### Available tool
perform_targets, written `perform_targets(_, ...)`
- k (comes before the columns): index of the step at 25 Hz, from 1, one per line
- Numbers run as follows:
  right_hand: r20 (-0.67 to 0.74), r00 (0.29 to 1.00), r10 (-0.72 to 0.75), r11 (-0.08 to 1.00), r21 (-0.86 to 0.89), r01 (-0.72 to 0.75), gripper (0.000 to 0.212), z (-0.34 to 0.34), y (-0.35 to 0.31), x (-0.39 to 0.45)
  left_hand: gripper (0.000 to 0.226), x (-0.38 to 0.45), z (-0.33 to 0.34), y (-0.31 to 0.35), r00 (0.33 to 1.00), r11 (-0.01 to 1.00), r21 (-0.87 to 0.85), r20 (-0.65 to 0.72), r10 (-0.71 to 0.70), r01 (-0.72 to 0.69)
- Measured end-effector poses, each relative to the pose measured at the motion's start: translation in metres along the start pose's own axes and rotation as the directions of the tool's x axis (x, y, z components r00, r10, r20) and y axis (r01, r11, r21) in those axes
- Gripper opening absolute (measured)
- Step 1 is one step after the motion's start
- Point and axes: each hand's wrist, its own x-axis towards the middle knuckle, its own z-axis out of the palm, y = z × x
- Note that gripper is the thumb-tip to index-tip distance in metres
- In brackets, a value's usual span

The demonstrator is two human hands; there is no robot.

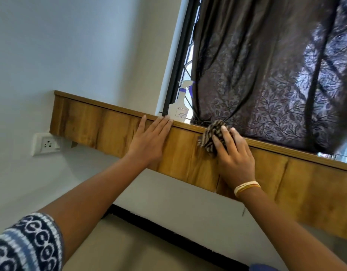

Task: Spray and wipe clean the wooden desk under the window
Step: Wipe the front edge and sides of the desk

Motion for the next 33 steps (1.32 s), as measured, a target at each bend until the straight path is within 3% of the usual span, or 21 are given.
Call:
perform_targets(4,-0.012,0.988,0.157,0.987,-0.032,-0.157,0.03,-0.019,0.02,-0.043,0.073,-0.001,-0.007,0.012,0.997,0.997,-0.053,0.056,-0.048,0.051)
perform_targets(5,0.004,0.99,0.141,0.99,-0.017,-0.141,0.031,-0.019,0.016,-0.054,0.075,-0.002,-0.007,0.012,0.996,0.997,-0.046,0.076,-0.053,0.056)
perform_targets(7,0.095,0.991,-0.092,0.993,0.077,0.085,0.035,-0.016,0.007,-0.073,0.081,-0.003,-0.011,0.013,0.99,0.996,-0.037,0.125,-0.07,0.076)
perform_targets(9,0.178,0.89,-0.42,0.902,0.188,0.388,0.038,-0.017,0.011,-0.08,0.091,0.0,-0.02,0.018,0.974,0.995,-0.019,0.204,-0.096,0.102)
perform_targets(11,0.207,0.779,-0.592,0.802,0.246,0.544,0.04,-0.021,0.029,-0.072,0.099,0.005,-0.03,0.029,0.95,0.993,0.049,0.289,-0.116,0.106)
perform_targets(12,0.206,0.756,-0.622,0.78,0.25,0.574,0.04,-0.022,0.039,-0.064,0.101,0.008,-0.033,0.035,0.941,0.99,0.087,0.312,-0.131,0.109)
perform_targets(18,0.14,0.931,-0.337,0.941,0.09,0.327,0.035,-0.033,0.087,-0.019,0.136,0.009,-0.026,0.046,0.915,0.972,0.178,0.347,-0.208,0.154)
perform_targets(21,0.039,0.999,0.018,1.0,-0.017,-0.018,0.034,-0.034,0.066,-0.045,0.134,0.006,-0.028,0.042,0.937,0.977,0.143,0.288,-0.195,0.159)
perform_targets(23,0.0,0.97,0.243,0.97,0.005,-0.243,0.038,-0.033,0.039,-0.063,0.131,0.005,-0.029,0.038,0.937,0.977,0.1,0.281,-0.209,0.188)
perform_targets(24,0.027,0.979,0.201,0.979,0.022,-0.201,0.041,-0.03,0.025,-0.069,0.132,0.004,-0.026,0.037,0.934,0.975,0.095,0.28,-0.22,0.201)
perform_targets(25,0.093,0.995,0.04,0.997,0.062,-0.046,0.043,-0.028,0.014,-0.071,0.133,0.004,-0.023,0.036,0.934,0.974,0.093,0.278,-0.225,0.207)
perform_targets(27,0.197,0.909,-0.366,0.928,0.144,0.343,0.044,-0.02,0.008,-0.058,0.133,0.002,-0.015,0.034,0.939,0.976,0.063,0.266,-0.217,0.208)
perform_targets(28,0.192,0.873,-0.448,0.893,0.145,0.427,0.043,-0.016,0.013,-0.041,0.133,0.0,-0.011,0.032,0.947,0.978,0.042,0.247,-0.207,0.203)
perform_targets(29,0.168,0.889,-0.425,0.904,0.126,0.409,0.042,-0.014,0.019,-0.023,0.132,-0.001,-0.007,0.029,0.957,0.982,0.032,0.219,-0.189,0.187)
perform_targets(31,0.103,0.975,-0.198,0.98,0.053,0.193,0.044,-0.011,0.028,0.009,0.128,-0.003,-0.001,0.016,0.979,0.989,0.028,0.138,-0.149,0.147)
perform_targets(33,0.047,0.999,-0.01,1.0,0.03,0.009,0.043,-0.01,0.022,0.015,0.127,-0.011,0.006,0.0,0.976,0.974,-0.078,0.054,-0.211,0.215)
